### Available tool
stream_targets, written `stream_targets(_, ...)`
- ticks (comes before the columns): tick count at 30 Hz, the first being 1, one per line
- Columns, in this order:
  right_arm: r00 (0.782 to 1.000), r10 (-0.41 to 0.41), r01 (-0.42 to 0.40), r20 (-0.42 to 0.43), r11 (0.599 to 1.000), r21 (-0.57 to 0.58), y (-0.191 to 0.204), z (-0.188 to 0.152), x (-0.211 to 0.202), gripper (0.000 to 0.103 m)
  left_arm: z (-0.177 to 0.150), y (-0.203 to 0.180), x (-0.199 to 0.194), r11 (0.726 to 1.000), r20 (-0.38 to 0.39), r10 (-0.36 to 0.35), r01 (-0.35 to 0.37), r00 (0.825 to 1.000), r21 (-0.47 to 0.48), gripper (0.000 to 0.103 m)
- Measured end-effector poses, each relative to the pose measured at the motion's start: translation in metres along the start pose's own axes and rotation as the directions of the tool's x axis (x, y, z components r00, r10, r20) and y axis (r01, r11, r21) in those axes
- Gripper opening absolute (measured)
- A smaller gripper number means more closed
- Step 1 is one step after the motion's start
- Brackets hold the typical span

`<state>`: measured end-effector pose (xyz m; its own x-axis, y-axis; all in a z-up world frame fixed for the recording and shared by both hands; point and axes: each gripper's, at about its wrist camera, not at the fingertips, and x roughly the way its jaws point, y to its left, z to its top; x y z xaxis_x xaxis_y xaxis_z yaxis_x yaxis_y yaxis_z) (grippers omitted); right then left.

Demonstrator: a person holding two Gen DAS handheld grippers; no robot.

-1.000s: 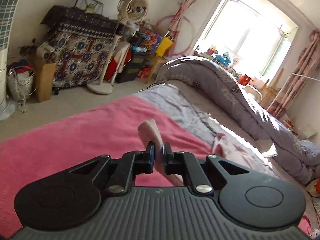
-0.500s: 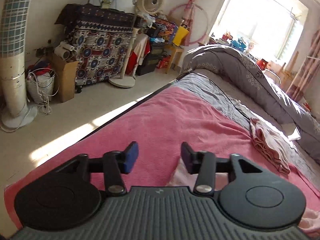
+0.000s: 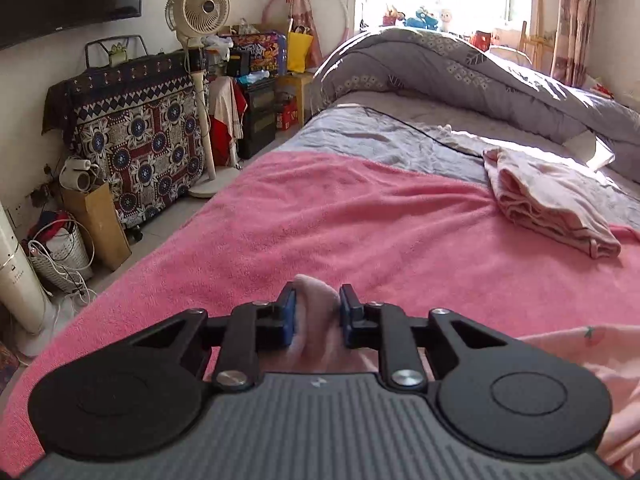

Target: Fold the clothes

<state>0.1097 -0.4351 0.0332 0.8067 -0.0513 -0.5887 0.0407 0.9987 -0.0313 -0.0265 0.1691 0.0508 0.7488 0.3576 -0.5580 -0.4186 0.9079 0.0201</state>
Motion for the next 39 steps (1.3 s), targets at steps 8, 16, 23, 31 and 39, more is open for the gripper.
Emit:
stream_targets(8, 0.988, 0.001, -0.006, 0.154, 0.999, 0.034, -0.01, 0.057, -0.009, 0.023, 0.055, -0.002, -0.002, 0.995, 0.207, 0.015, 0.005, 0.978, -0.096, 0.027)
stream_targets(16, 0.998, -0.061, 0.059, 0.031, 0.996, 0.065, -0.001, 0.051, 0.101, 0.029, 0.031, -0.024, 0.123, 0.986, -0.075, 0.167, -0.164, 0.983, 0.04, 0.046)
stream_targets(23, 0.974, -0.205, 0.21, -0.095, 0.977, 0.038, 0.008, 0.021, 0.158, 0.078, 0.031, -0.029, 0.135, 0.986, -0.06, 0.167, -0.164, 0.984, 0.043, 0.054)
stream_targets(31, 0.998, -0.063, 0.061, 0.02, 0.994, 0.096, -0.001, 0.033, 0.089, 0.085, 0.052, 0.006, 0.083, 0.987, -0.029, 0.125, -0.127, 0.992, -0.097, 0.076)
stream_targets(39, 0.913, 0.366, -0.358, 0.179, 0.93, -0.076, 0.005, 0.006, -0.091, 0.103, 0.041, 0.021, -0.033, 0.997, 0.027, -0.032, 0.034, 0.999, -0.064, 0.081)
